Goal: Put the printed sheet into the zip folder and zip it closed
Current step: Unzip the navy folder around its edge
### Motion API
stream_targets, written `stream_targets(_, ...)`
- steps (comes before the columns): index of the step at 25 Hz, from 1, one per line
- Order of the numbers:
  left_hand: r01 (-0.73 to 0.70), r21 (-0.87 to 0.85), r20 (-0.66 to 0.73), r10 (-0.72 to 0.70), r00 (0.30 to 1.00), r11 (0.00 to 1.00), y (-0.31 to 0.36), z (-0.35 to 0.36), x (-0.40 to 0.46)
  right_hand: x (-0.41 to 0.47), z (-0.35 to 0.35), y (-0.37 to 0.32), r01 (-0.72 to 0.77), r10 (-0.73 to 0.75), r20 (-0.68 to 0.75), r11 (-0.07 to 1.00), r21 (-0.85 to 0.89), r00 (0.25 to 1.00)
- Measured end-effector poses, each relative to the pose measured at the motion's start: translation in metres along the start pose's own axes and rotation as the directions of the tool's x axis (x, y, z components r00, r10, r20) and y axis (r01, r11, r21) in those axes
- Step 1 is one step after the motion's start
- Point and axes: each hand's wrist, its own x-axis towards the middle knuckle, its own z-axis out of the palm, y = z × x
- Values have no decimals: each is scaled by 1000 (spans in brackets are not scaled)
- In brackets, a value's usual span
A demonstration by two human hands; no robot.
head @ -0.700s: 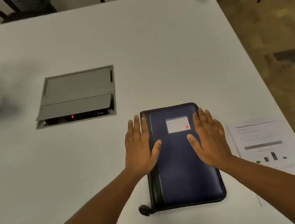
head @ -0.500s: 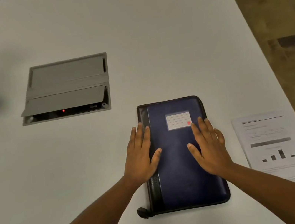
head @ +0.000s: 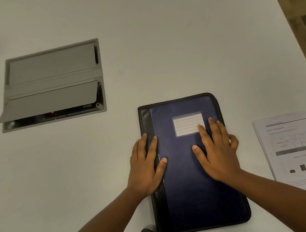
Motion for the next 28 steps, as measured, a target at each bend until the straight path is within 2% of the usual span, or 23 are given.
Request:
stream_targets(3, 29, -6, -34, -29, 999, 1000, 1, -4, 16, 18, -6, -3, 15, -14, -30, 999, 38, 999)
stream_targets(6, 37, 23, -73, -36, 997, 999, 2, -21, 55, 54, -19, -11, 80, -82, 11, 993, 85, 997)
stream_targets(10, 3, 78, 20, -4, 1000, 997, 7, -55, 117, 104, -42, -28, 210, -218, 59, 970, 125, 974)
stream_targets(13, -19, 164, 124, -1, 992, 986, 11, -74, 148, 140, -59, -45, 226, -235, 103, 970, 92, 967)
stream_targets(16, -7, 213, 192, -34, 981, 977, 16, -86, 166, 171, -73, -61, 137, -146, 209, 989, 55, 967)
stream_targets(20, 37, 203, 205, -79, 976, 978, 20, -86, 173, 194, -76, -79, 42, -45, 388, 999, 16, 921)
stream_targets(23, 100, 108, 171, -117, 978, 989, 20, -81, 170, 204, -78, -95, -77, 37, 480, 995, 63, 876)
stream_targets(28, 171, -4, 133, -169, 977, 985, 22, -76, 166, 210, -80, -109, -240, 65, 555, 938, 249, 829)
